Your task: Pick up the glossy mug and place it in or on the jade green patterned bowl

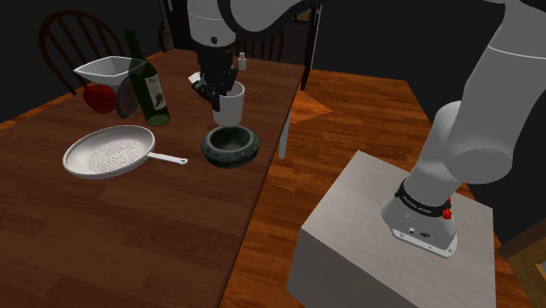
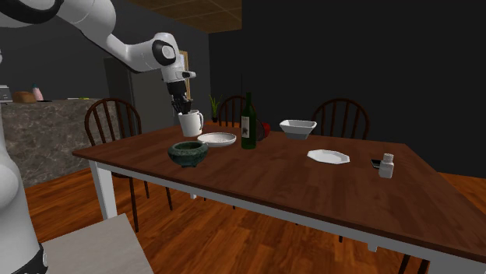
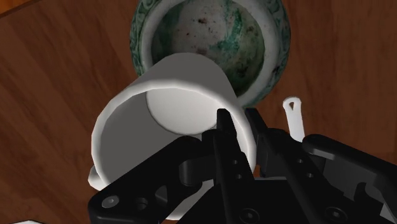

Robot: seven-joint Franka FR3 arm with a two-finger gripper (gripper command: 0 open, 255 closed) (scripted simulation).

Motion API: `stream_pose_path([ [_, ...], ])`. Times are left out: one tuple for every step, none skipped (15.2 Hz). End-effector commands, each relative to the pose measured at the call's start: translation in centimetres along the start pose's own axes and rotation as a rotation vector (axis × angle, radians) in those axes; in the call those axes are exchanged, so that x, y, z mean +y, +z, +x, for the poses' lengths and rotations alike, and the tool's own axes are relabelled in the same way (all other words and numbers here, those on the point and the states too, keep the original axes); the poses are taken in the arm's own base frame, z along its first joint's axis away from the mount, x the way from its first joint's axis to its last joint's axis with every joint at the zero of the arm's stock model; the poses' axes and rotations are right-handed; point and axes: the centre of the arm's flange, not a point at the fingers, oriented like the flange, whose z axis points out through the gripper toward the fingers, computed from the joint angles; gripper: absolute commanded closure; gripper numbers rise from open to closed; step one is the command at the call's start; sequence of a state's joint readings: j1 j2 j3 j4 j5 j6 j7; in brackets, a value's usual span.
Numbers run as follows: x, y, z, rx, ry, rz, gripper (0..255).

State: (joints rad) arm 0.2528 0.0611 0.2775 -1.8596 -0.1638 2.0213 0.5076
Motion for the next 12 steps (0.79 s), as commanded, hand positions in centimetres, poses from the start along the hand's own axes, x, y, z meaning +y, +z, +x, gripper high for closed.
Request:
stream_pose_path([
  [-0.1, 1.0, -0.1, 0.001, 0.000, 0.000, 255],
  [-0.1, 1.6, -0.2, 0.001, 0.000, 0.000, 255],
  [-0.2, 2.1, -0.3, 0.001, 0.000, 0.000, 255],
  [-0.2, 2.6, -0.3, 0.001, 0.000, 0.000, 255],
  [-0.2, 3.1, -0.4, 0.001, 0.000, 0.000, 255],
  [-0.3, 3.6, -0.5, 0.001, 0.000, 0.000, 255],
  [-0.3, 4.2, -0.6, 0.001, 0.000, 0.000, 255],
  [-0.3, 4.5, -0.6, 0.001, 0.000, 0.000, 255],
  [-0.3, 4.5, -0.6, 0.001, 0.000, 0.000, 255],
  [-0.3, 4.5, -0.6, 0.001, 0.000, 0.000, 255],
  [-0.3, 4.5, -0.6, 0.001, 0.000, 0.000, 255],
  [-0.3, 4.5, -0.6, 0.001, 0.000, 0.000, 255],
])
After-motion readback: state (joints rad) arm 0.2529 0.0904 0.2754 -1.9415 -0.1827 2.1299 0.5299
